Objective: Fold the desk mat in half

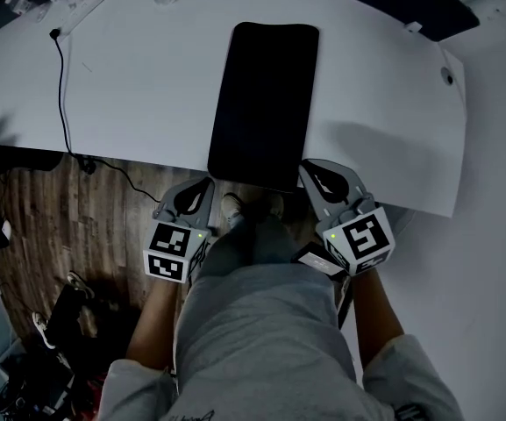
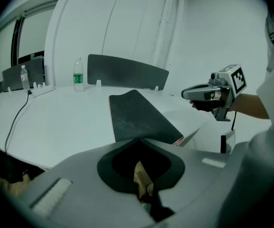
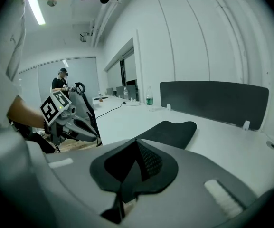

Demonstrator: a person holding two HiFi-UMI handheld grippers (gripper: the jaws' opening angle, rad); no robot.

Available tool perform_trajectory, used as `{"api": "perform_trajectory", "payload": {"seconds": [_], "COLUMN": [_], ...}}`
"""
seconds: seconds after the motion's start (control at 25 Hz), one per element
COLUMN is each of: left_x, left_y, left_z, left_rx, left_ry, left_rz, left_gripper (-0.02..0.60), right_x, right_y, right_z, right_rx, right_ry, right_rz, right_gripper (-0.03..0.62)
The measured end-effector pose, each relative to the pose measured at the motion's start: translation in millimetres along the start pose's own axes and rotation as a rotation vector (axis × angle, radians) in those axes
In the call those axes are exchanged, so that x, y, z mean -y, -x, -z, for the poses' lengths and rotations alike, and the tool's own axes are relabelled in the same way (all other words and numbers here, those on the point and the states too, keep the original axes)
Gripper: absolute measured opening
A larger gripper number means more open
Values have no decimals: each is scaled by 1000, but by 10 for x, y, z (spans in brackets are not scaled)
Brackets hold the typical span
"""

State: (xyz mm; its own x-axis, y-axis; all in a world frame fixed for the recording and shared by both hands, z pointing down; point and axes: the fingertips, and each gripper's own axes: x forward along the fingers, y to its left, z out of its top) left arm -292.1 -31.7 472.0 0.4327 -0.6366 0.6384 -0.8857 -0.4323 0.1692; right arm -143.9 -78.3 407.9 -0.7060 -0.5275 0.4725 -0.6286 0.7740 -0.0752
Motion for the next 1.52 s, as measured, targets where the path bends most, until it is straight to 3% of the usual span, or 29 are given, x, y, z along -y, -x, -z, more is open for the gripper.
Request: {"api": "perform_trajectory", "payload": {"seconds": [0.24, 0.52, 0.84, 1.52], "left_x": [242, 458, 631, 866], "left_y": [197, 473, 633, 669], "left_z": [-322, -744, -1115, -1209], "left_rx": [40, 127, 273, 285], "left_ry": [-56, -77, -34, -46], "left_rz": [18, 10, -23, -20], "left_gripper": [20, 20, 20, 20], "right_x": [-57, -22, 33, -30], "right_y": [145, 376, 558, 738], "right_z": [-245, -511, -677, -640], "right_rx": [3, 49, 89, 92], "right_ry": [91, 65, 0, -44], "right_rz": [-61, -75, -89, -130], "right_gripper": [8, 6, 6, 5]}}
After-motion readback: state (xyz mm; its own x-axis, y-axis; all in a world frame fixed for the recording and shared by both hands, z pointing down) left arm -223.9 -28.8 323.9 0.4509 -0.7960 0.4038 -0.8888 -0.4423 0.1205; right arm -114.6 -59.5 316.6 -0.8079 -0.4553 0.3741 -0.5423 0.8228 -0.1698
